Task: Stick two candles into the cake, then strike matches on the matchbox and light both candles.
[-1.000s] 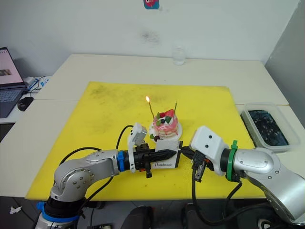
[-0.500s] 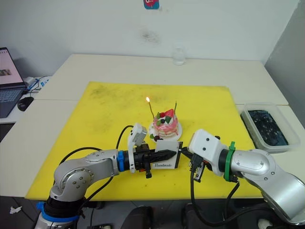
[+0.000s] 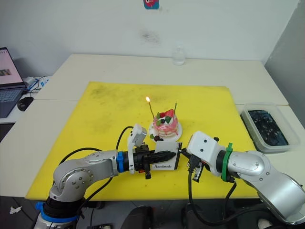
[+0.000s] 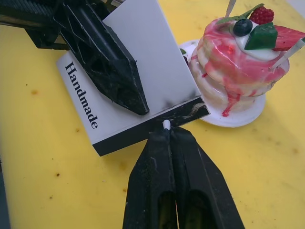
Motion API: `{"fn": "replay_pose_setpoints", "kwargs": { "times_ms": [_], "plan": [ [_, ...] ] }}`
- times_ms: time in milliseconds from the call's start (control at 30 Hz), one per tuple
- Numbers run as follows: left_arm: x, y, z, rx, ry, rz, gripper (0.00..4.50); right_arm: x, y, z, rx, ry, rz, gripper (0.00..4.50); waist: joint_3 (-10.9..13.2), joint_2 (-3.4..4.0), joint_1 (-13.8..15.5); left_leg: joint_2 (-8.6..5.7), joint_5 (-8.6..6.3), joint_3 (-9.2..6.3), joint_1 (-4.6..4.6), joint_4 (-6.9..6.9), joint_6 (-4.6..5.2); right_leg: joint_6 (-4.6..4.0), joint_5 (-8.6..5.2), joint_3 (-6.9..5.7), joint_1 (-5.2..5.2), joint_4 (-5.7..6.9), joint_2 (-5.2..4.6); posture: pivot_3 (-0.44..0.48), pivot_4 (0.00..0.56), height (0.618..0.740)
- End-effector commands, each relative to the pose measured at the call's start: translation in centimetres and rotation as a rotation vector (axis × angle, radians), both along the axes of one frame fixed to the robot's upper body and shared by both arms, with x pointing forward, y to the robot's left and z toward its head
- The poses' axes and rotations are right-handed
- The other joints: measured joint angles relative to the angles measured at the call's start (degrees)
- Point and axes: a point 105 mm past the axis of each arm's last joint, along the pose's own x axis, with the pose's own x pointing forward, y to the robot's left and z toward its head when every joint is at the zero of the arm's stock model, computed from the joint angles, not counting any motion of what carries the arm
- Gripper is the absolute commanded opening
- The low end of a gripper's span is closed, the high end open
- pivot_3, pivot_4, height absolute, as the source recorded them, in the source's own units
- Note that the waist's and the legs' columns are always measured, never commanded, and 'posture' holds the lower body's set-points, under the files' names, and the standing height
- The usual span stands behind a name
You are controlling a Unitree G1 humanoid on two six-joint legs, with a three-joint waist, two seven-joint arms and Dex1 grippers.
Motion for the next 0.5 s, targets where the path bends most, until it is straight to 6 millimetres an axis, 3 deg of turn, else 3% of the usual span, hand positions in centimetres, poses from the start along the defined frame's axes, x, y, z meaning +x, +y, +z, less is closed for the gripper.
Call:
{"fn": "replay_pose_setpoints", "kwargs": {
  "times_ms": [33,233,333,400,500],
  "plan": [
    [-0.7,-0.5,1.3,-0.039,-0.045,-0.047,0.0,0.1,0.2,0.1,-0.004,-0.023,0.005,0.05,0.0,0.0,0.0,0.0,0.0,0.0,0.0,0.0,0.0,0.0,0.0,0.0,0.0,0.0,0.0,0.0,0.15,0.74],
    [-1.1,-0.9,1.1,-0.042,-0.036,-0.082,0.0,0.8,0.6,0.2,0.013,-0.037,-0.011,0.05,0.0,0.0,-0.01,0.01,0.0,0.0,0.01,0.0,0.0,0.0,0.0,0.0,0.0,0.0,0.0,0.0,0.15,0.74],
    [-1.6,-1.0,0.8,-0.044,-0.017,-0.104,0.0,2.5,0.4,1.8,0.072,-0.129,-0.087,0.05,0.0,-0.01,-0.01,0.01,0.0,0.0,0.01,0.01,0.0,0.0,0.0,0.0,0.0,0.0,0.0,0.0,0.15,0.74],
    [-1.9,-0.9,0.6,-0.044,0.001,-0.11,0.0,4.6,-1.4,4.6,0.123,-0.276,-0.227,0.05,0.0,-0.01,-0.03,0.02,0.0,0.0,0.0,0.0,0.0,0.0,0.0,0.0,-0.01,0.01,0.0,0.0,0.15,0.74],
    [-2.6,-0.6,0.1,-0.052,0.035,-0.105,0.0,5.6,-4.4,7.0,0.122,-0.389,-0.354,0.05,0.0,-0.01,0.01,-0.07,0.0,0.1,-0.03,0.01,0.0,0.01,0.01,0.07,-0.03,-0.01,-0.07,0.0,0.15,0.74]
  ]
}}
